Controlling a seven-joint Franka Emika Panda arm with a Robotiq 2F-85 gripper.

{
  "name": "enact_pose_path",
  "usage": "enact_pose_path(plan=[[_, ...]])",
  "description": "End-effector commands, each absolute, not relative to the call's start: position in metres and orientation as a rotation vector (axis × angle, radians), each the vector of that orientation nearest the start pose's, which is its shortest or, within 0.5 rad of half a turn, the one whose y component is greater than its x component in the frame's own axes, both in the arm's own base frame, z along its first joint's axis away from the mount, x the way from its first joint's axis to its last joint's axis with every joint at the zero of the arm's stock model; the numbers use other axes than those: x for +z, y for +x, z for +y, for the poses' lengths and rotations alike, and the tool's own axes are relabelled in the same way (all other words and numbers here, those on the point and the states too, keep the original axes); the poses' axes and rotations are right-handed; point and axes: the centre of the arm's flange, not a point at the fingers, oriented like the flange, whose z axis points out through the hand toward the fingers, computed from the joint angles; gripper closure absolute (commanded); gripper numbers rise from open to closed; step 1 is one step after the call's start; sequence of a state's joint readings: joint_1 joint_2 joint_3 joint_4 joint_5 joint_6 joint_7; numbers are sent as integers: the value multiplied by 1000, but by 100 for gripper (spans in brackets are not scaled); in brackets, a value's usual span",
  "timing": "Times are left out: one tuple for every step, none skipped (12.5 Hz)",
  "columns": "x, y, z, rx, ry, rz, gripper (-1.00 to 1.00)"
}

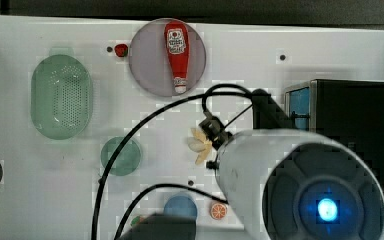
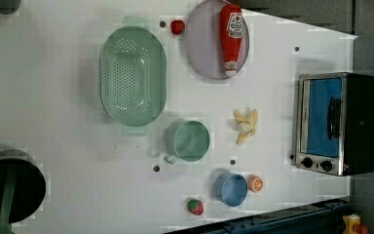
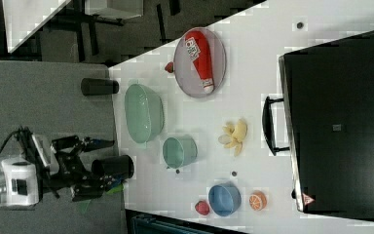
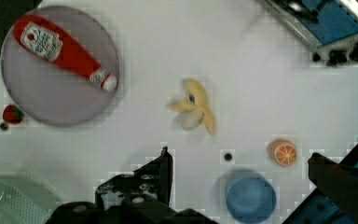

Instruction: Pick Banana and place it in mug.

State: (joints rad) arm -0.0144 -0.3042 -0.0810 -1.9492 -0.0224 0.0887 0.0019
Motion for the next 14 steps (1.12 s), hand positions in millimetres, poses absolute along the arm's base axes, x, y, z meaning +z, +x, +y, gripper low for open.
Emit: enact_pose_path(plan=[[490,482,-34,187,-2931,1243,-100],[466,486,-31,172,-2940,1218,-100],[443,488,-28,154,-2949,1190,-100],[420,490,-26,130,-2955,1167,-100],[397,490,-24,114,-2956,1160,-100],[355,488,-22,105,-2957,1155,-100],[331,486,-22,117,-2962,1150,-100],[309,483,-21,133,-2970,1139,-100],[287,481,-20,151,-2982,1116,-100],[254,482,-20,146,-3024,986,-100],[236,484,-21,132,-3048,893,-100],[220,485,-21,119,-3063,831,-100],[204,485,-22,109,-3064,829,-100],[190,485,-22,98,-3063,828,-100]])
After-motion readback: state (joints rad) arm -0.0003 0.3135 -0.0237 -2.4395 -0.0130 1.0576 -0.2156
